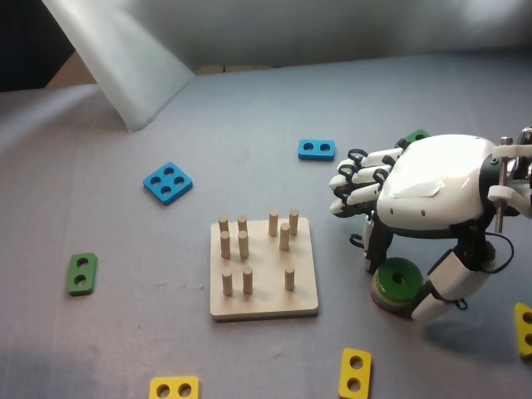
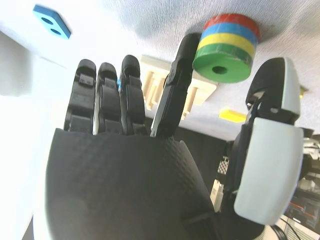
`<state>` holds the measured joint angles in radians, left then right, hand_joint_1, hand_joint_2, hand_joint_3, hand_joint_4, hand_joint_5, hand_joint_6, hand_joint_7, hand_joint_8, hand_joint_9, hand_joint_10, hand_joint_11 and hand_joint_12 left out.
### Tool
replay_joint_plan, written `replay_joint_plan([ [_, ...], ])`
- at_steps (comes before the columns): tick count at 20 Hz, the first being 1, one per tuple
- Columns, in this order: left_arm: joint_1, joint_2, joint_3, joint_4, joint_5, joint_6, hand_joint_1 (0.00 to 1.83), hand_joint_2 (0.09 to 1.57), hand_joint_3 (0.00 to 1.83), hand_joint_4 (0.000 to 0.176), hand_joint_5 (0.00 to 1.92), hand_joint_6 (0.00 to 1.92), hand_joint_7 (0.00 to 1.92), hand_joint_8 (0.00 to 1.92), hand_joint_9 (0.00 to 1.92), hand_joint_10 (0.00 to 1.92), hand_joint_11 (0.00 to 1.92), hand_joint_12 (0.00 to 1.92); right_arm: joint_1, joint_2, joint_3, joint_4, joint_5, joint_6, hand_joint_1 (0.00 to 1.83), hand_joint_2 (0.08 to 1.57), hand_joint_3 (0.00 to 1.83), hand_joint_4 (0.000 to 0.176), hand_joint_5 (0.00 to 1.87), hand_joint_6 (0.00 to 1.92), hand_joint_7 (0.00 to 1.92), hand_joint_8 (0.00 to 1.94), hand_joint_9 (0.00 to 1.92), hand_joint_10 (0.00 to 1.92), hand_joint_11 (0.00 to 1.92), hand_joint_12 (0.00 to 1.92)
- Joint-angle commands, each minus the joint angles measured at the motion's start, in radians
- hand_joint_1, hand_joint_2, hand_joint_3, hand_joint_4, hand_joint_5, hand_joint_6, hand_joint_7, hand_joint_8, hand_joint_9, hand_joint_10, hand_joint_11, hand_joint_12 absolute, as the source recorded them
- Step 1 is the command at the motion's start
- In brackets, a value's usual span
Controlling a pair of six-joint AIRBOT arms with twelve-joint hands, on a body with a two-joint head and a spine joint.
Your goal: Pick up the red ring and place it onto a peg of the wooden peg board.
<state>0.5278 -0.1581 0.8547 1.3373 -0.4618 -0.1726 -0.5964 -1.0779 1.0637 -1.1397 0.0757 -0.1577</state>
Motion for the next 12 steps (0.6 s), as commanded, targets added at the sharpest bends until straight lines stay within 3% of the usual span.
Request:
replay_joint_plan([
  [1, -0.008, 0.010, 0.003, -0.033, -0.006, 0.007, 0.67, 1.52, 0.00, 0.000, 1.00, 1.92, 1.18, 1.92, 1.24, 1.92, 1.29, 1.92, 0.001, -0.005, 0.002, 0.008, 0.041, -0.003, 0.77, 0.81, 0.00, 0.176, 0.89, 0.00, 0.24, 0.01, 0.04, 0.01, 0.00, 0.00],
  [8, -0.008, 0.010, 0.002, -0.033, -0.006, 0.007, 0.64, 1.52, 0.00, 0.000, 1.00, 1.92, 1.19, 1.92, 1.25, 1.92, 1.31, 1.92, -0.001, -0.006, 0.003, 0.008, 0.041, -0.006, 0.75, 0.82, 0.00, 0.176, 0.90, 0.00, 0.26, 0.01, 0.06, 0.01, 0.00, 0.00],
  [9, -0.008, 0.010, 0.002, -0.032, -0.006, 0.007, 0.66, 1.52, 0.00, 0.000, 1.00, 1.92, 1.19, 1.92, 1.25, 1.92, 1.31, 1.92, -0.001, -0.006, 0.003, 0.008, 0.041, -0.006, 0.78, 0.84, 0.01, 0.161, 0.92, 0.01, 0.28, 0.02, 0.04, 0.00, 0.00, 0.00],
  [11, -0.008, 0.010, 0.002, -0.032, -0.006, 0.007, 0.67, 1.52, 0.00, 0.000, 1.00, 1.92, 1.19, 1.92, 1.25, 1.92, 1.31, 1.92, -0.001, -0.006, 0.003, 0.008, 0.041, -0.006, 0.81, 0.89, 0.01, 0.155, 0.98, 0.01, 0.28, 0.01, 0.05, 0.00, 0.00, 0.00],
  [12, -0.008, 0.010, 0.002, -0.032, -0.006, 0.007, 0.70, 1.50, 0.00, 0.000, 1.01, 1.92, 1.20, 1.92, 1.26, 1.92, 1.31, 1.92, -0.001, -0.006, 0.003, 0.008, 0.041, -0.008, 1.09, 0.98, 0.01, 0.175, 1.28, 0.43, 0.33, 0.00, 0.11, 0.01, 0.00, 0.00],
])
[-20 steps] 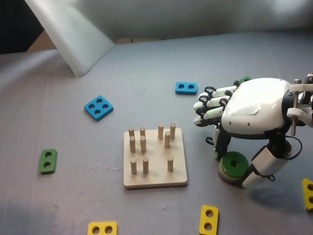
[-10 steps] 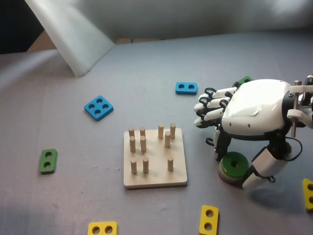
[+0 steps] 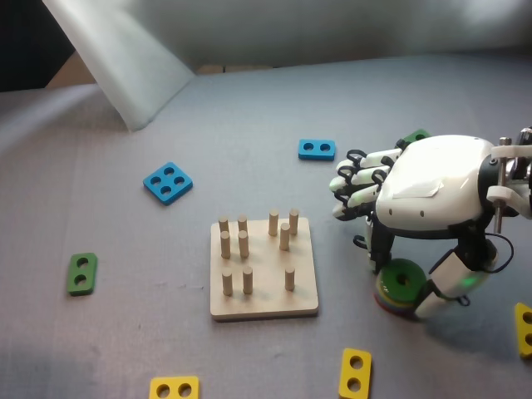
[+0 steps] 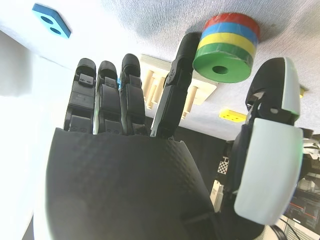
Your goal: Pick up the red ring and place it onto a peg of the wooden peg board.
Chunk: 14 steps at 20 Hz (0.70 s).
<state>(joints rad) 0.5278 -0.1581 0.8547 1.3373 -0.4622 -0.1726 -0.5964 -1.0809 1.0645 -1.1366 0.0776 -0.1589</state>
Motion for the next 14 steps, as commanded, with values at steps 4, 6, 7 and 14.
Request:
replay_joint_plan([
  [4, -0.008, 0.011, 0.002, -0.032, -0.006, 0.007, 0.68, 1.51, 0.00, 0.000, 1.02, 1.92, 1.21, 1.92, 1.28, 1.92, 1.33, 1.92, -0.001, -0.003, 0.001, 0.005, 0.039, -0.012, 1.09, 0.99, 0.00, 0.176, 1.28, 0.49, 0.35, 0.00, 0.13, 0.01, 0.00, 0.00],
  [6, -0.008, 0.011, 0.002, -0.032, -0.006, 0.007, 0.65, 1.52, 0.00, 0.000, 1.02, 1.92, 1.21, 1.92, 1.27, 1.92, 1.33, 1.92, -0.001, -0.003, 0.001, 0.005, 0.039, -0.012, 1.09, 1.00, 0.00, 0.176, 1.25, 0.53, 0.34, 0.00, 0.12, 0.00, 0.00, 0.00],
  [7, -0.008, 0.012, 0.002, -0.032, -0.006, 0.007, 0.65, 1.52, 0.00, 0.000, 1.01, 1.92, 1.20, 1.92, 1.26, 1.92, 1.33, 1.92, 0.000, -0.003, 0.001, 0.005, 0.039, -0.012, 1.09, 1.00, 0.00, 0.176, 1.25, 0.54, 0.34, 0.00, 0.13, 0.00, 0.00, 0.00],
  [14, -0.006, 0.015, 0.005, -0.032, -0.007, 0.007, 0.66, 1.52, 0.00, 0.000, 1.00, 1.92, 1.19, 1.92, 1.25, 1.92, 1.31, 1.92, 0.047, -0.002, 0.000, 0.005, 0.034, -0.010, 1.09, 1.00, 0.00, 0.176, 1.24, 0.54, 0.34, 0.00, 0.12, 0.00, 0.00, 0.00],
])
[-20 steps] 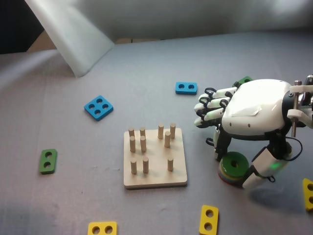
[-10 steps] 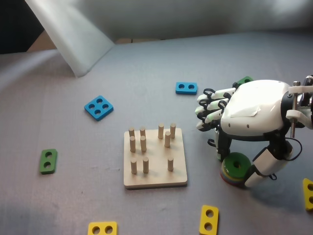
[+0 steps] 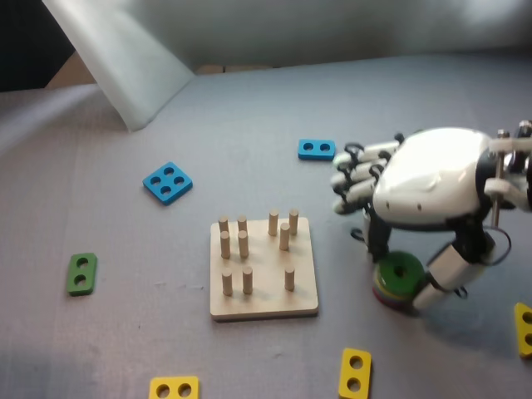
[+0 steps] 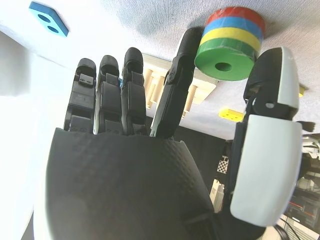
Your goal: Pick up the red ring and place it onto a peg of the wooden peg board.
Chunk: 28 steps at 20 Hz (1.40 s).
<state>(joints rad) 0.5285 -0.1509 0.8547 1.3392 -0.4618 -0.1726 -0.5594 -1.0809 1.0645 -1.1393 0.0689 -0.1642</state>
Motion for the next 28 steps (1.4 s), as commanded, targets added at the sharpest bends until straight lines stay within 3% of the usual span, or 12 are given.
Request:
replay_joint_plan([
  [1, -0.007, 0.007, 0.005, -0.034, -0.007, 0.007, 0.68, 1.51, 0.00, 0.000, 0.99, 1.92, 1.19, 1.92, 1.26, 1.92, 1.32, 1.92, 0.017, -0.002, 0.000, 0.008, 0.043, -0.005, 1.09, 1.00, 0.00, 0.176, 1.24, 0.54, 0.34, 0.00, 0.12, 0.00, 0.00, 0.00],
  [11, -0.007, 0.002, 0.011, -0.034, -0.011, 0.007, 0.67, 1.52, 0.00, 0.000, 0.99, 1.92, 1.17, 1.92, 1.23, 1.92, 1.29, 1.92, 0.095, -0.027, 0.000, -0.047, 0.078, -0.007, 1.08, 1.00, 0.00, 0.176, 1.24, 0.56, 0.31, 0.00, 0.12, 0.00, 0.00, 0.00],
  [17, -0.007, 0.002, 0.011, -0.035, -0.011, 0.007, 0.65, 1.53, 0.00, 0.000, 0.94, 1.92, 1.14, 1.92, 1.17, 1.92, 1.21, 1.92, 0.112, -0.034, 0.001, -0.057, 0.189, 0.001, 1.08, 1.02, 0.00, 0.176, 1.20, 0.60, 0.29, 0.00, 0.09, 0.00, 0.00, 0.00],
  [19, -0.007, 0.002, 0.011, -0.035, -0.011, 0.007, 0.63, 1.54, 0.00, 0.000, 0.91, 1.92, 1.11, 1.92, 1.14, 1.92, 1.17, 1.92, 0.126, -0.034, 0.007, -0.167, 0.252, 0.137, 1.08, 1.01, 0.00, 0.176, 1.20, 0.61, 0.31, 0.01, 0.10, 0.00, 0.00, 0.00],
  [22, -0.007, 0.002, 0.012, -0.035, -0.011, 0.007, 0.63, 1.53, 0.00, 0.000, 0.91, 1.92, 1.11, 1.92, 1.13, 1.92, 1.18, 1.92, 0.144, -0.034, 0.017, -0.177, 0.292, 0.169, 1.08, 1.02, 0.00, 0.176, 1.18, 0.66, 0.32, 0.00, 0.11, 0.00, 0.00, 0.00],
  [28, -0.007, 0.002, 0.012, -0.035, -0.011, 0.006, 0.62, 1.53, 0.00, 0.000, 0.90, 1.92, 1.11, 1.92, 1.13, 1.92, 1.19, 1.92, 0.183, -0.067, 0.071, -0.318, 0.334, 0.302, 1.08, 1.02, 0.00, 0.176, 1.20, 0.63, 0.31, 0.00, 0.11, 0.00, 0.00, 0.00],
])
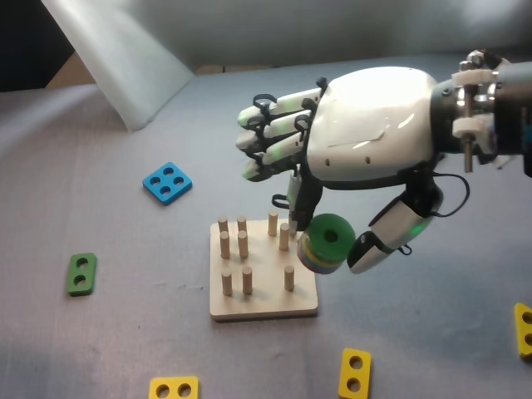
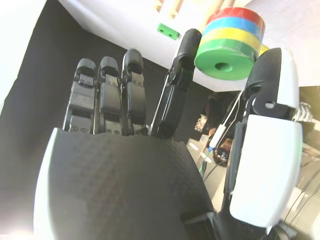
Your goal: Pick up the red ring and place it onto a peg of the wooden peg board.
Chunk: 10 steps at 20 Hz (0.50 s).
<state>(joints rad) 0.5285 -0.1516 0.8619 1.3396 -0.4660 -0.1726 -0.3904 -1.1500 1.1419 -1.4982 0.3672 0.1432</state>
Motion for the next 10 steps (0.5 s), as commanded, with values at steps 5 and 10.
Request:
replay_joint_plan([
  [5, -0.007, 0.003, 0.006, -0.036, -0.007, 0.006, 0.58, 1.55, 0.01, 0.000, 0.91, 1.92, 1.11, 1.92, 1.13, 1.92, 1.18, 1.92, 0.014, -0.049, 0.058, -0.051, 0.037, 0.066, 1.07, 1.02, 0.00, 0.176, 1.19, 0.63, 0.30, 0.00, 0.11, 0.00, 0.00, 0.00],
  [10, -0.008, 0.003, 0.006, -0.036, -0.007, 0.006, 0.57, 1.56, 0.00, 0.000, 0.90, 1.92, 1.12, 1.92, 1.15, 1.92, 1.20, 1.92, 0.014, -0.065, 0.062, -0.079, 0.036, 0.084, 1.08, 1.01, 0.00, 0.176, 1.22, 0.59, 0.32, 0.00, 0.10, 0.00, 0.00, 0.00],
])
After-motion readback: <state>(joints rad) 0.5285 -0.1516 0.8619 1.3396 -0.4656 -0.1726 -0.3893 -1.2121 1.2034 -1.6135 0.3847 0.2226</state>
